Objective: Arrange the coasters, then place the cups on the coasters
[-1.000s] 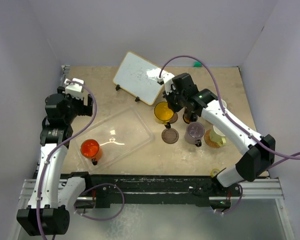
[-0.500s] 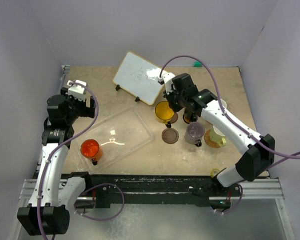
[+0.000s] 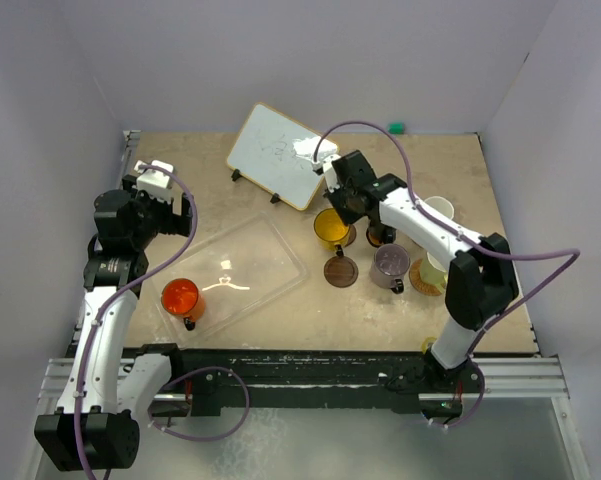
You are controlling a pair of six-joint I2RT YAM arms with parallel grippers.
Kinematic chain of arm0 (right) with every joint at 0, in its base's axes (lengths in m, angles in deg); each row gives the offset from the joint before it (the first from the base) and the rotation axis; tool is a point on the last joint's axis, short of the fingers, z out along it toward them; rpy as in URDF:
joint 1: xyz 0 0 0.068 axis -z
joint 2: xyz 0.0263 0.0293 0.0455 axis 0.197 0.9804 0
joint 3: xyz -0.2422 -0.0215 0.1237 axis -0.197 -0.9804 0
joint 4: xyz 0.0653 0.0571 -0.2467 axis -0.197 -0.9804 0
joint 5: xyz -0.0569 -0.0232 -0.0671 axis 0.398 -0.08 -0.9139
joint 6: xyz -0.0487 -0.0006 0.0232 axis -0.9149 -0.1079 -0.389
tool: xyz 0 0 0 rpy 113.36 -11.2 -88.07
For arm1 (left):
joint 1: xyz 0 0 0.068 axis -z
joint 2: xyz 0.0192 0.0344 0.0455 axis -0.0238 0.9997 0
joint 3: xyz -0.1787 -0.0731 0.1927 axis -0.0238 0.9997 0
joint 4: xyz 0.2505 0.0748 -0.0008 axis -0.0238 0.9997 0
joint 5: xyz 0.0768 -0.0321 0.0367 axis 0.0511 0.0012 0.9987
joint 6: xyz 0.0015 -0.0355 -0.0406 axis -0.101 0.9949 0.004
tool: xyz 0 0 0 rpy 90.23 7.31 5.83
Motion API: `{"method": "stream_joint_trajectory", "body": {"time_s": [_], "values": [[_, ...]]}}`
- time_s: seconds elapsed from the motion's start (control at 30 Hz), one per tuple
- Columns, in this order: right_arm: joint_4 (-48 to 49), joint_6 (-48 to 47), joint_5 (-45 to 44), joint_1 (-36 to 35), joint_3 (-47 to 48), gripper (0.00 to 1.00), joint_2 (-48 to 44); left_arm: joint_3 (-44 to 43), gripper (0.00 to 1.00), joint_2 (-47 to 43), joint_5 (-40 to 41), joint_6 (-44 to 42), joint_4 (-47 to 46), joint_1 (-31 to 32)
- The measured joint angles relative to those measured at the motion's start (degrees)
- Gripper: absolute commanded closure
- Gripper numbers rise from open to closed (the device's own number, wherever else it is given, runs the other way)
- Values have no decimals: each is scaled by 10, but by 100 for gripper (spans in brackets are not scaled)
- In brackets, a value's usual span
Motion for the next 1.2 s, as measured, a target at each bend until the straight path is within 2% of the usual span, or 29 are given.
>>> {"method": "stream_joint_trajectory", "body": {"time_s": [0.4,1.2], "values": [[-5,-2,3,36,56,100,64,0,12,0,-4,0,0,0],[-12,-13,32,61,68,100,103,0,12,-2,-8,0,0,0]]}}
